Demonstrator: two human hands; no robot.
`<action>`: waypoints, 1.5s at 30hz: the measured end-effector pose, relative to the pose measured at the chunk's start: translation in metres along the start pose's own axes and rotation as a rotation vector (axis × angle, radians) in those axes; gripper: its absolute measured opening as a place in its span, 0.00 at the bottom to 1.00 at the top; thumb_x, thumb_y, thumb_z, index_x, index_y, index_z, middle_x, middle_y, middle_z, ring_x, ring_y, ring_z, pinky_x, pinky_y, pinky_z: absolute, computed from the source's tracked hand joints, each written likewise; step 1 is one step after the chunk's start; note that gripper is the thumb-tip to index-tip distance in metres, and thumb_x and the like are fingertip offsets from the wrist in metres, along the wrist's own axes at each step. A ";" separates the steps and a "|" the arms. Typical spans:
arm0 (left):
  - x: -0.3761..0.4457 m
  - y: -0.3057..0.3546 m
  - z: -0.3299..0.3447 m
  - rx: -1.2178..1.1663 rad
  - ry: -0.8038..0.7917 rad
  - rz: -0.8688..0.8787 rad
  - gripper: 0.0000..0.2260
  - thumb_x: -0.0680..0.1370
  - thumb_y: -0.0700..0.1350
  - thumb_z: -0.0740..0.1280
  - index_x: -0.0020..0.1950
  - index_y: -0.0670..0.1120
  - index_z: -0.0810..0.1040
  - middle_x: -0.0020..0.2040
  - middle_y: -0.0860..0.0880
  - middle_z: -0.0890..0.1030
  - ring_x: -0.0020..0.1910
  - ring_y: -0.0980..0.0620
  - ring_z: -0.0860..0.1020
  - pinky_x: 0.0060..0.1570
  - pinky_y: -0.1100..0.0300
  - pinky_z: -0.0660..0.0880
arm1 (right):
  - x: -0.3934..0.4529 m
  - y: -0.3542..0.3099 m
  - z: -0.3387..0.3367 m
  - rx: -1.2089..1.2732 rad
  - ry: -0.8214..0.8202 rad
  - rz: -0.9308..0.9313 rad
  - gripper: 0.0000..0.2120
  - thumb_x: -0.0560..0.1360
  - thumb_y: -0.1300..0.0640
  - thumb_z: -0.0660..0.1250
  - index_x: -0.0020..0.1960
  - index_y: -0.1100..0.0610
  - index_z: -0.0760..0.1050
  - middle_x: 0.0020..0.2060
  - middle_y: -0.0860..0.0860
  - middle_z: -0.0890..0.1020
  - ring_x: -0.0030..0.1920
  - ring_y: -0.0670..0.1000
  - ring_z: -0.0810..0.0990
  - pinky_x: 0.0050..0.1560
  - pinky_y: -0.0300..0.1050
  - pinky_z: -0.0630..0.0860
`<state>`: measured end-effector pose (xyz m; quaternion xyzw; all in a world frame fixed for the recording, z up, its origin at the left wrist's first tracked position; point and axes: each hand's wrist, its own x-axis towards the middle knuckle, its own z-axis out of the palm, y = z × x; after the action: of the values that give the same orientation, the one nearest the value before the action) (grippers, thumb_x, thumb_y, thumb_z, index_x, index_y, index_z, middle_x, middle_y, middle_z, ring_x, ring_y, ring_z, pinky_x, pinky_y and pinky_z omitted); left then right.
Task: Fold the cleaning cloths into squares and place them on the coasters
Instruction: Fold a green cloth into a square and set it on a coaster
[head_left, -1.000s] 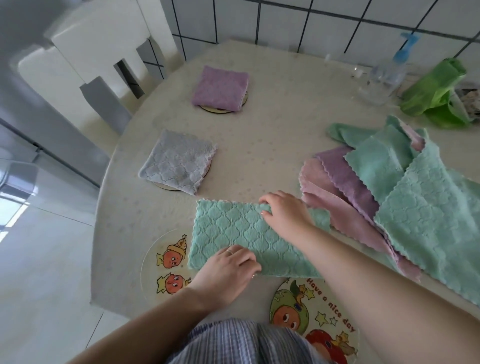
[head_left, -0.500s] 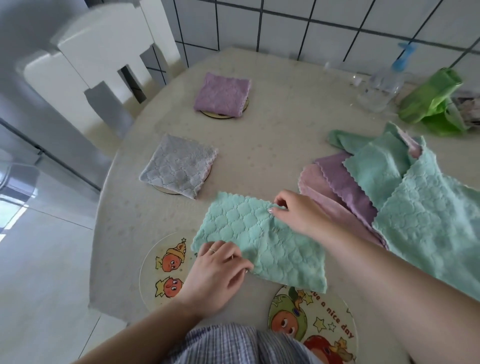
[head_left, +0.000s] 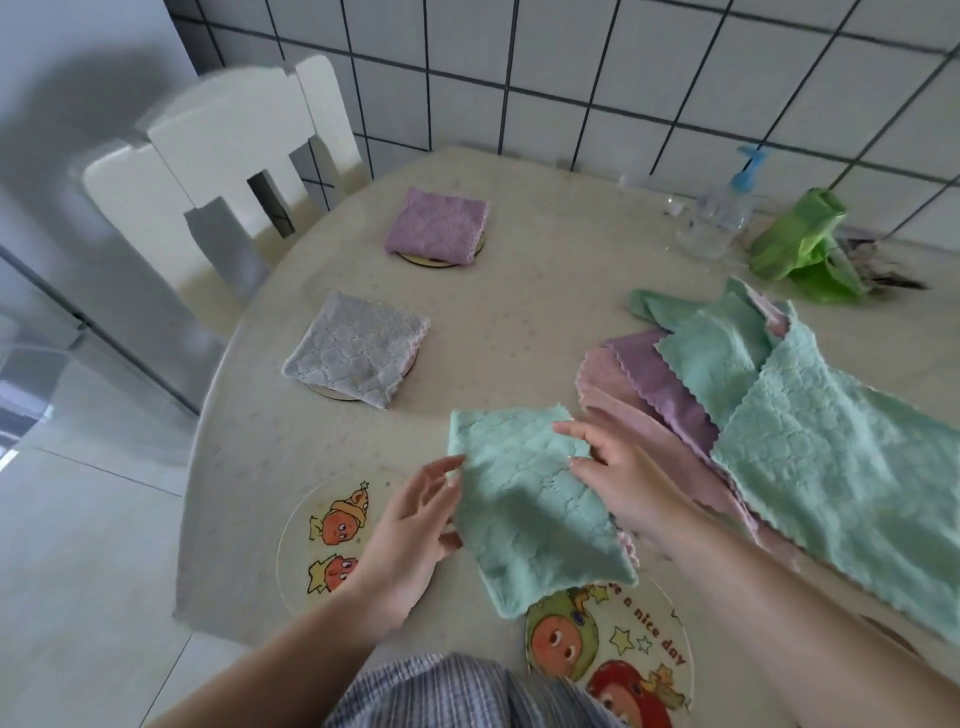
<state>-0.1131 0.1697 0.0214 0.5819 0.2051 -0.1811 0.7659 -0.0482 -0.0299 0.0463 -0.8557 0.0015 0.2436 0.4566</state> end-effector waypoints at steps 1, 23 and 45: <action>-0.001 0.001 -0.002 0.073 -0.023 0.016 0.13 0.78 0.44 0.62 0.62 0.54 0.74 0.50 0.45 0.80 0.45 0.50 0.80 0.46 0.58 0.76 | -0.002 -0.001 0.002 0.007 -0.003 -0.002 0.20 0.78 0.60 0.59 0.67 0.45 0.66 0.55 0.41 0.74 0.22 0.45 0.70 0.26 0.41 0.70; 0.014 -0.021 -0.047 0.538 -0.054 -0.063 0.20 0.76 0.40 0.66 0.60 0.63 0.73 0.62 0.55 0.73 0.47 0.58 0.78 0.50 0.58 0.78 | -0.028 0.054 0.047 0.137 -0.037 0.165 0.22 0.77 0.58 0.61 0.66 0.39 0.64 0.62 0.45 0.73 0.62 0.65 0.71 0.61 0.60 0.69; -0.016 -0.041 -0.057 0.399 -0.089 -0.264 0.14 0.77 0.36 0.62 0.51 0.51 0.82 0.37 0.46 0.80 0.28 0.54 0.72 0.28 0.63 0.71 | -0.058 0.071 0.072 0.219 -0.010 0.279 0.20 0.75 0.68 0.59 0.56 0.47 0.78 0.61 0.46 0.76 0.49 0.42 0.79 0.44 0.29 0.75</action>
<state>-0.1538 0.2150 -0.0174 0.6814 0.2055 -0.3420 0.6136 -0.1455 -0.0276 -0.0183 -0.7911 0.1446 0.3070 0.5089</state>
